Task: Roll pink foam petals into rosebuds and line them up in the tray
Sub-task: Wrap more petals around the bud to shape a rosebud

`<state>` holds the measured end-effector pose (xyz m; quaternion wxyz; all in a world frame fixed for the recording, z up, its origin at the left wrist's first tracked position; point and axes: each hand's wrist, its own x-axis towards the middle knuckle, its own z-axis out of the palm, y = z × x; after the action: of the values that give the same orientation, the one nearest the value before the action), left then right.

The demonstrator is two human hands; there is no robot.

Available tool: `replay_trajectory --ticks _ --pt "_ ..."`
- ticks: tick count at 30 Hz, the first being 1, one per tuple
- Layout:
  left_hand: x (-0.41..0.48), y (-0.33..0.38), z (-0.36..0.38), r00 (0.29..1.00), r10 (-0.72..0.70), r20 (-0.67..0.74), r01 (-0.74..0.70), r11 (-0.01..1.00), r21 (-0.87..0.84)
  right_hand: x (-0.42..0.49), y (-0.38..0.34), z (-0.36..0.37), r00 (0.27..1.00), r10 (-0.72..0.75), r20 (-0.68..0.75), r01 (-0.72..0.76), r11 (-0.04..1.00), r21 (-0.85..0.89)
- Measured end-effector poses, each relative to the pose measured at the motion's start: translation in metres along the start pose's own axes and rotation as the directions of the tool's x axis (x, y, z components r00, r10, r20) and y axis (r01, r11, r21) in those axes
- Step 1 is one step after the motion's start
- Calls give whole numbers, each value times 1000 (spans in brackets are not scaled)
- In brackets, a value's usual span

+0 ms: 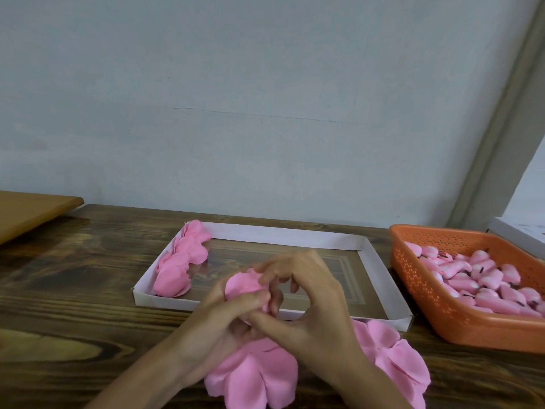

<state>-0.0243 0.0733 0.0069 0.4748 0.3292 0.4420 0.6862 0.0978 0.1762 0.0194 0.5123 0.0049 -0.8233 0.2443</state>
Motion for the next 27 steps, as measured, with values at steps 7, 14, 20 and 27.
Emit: replay_trajectory --ticks 7,14,20,27 --pt "6 -6 -6 999 26 -46 -31 993 -114 3 3 -11 982 150 111 -155 987 39" --pt "7 -8 -8 999 18 -47 -22 996 -87 9 8 -20 972 115 205 -123 992 27" --pt "8 -3 -11 983 97 156 -98 995 -3 11 9 -29 946 118 301 -136 990 39" --pt "12 -8 -19 953 107 285 -106 994 -20 15 3 -35 933 106 345 -123 992 28"
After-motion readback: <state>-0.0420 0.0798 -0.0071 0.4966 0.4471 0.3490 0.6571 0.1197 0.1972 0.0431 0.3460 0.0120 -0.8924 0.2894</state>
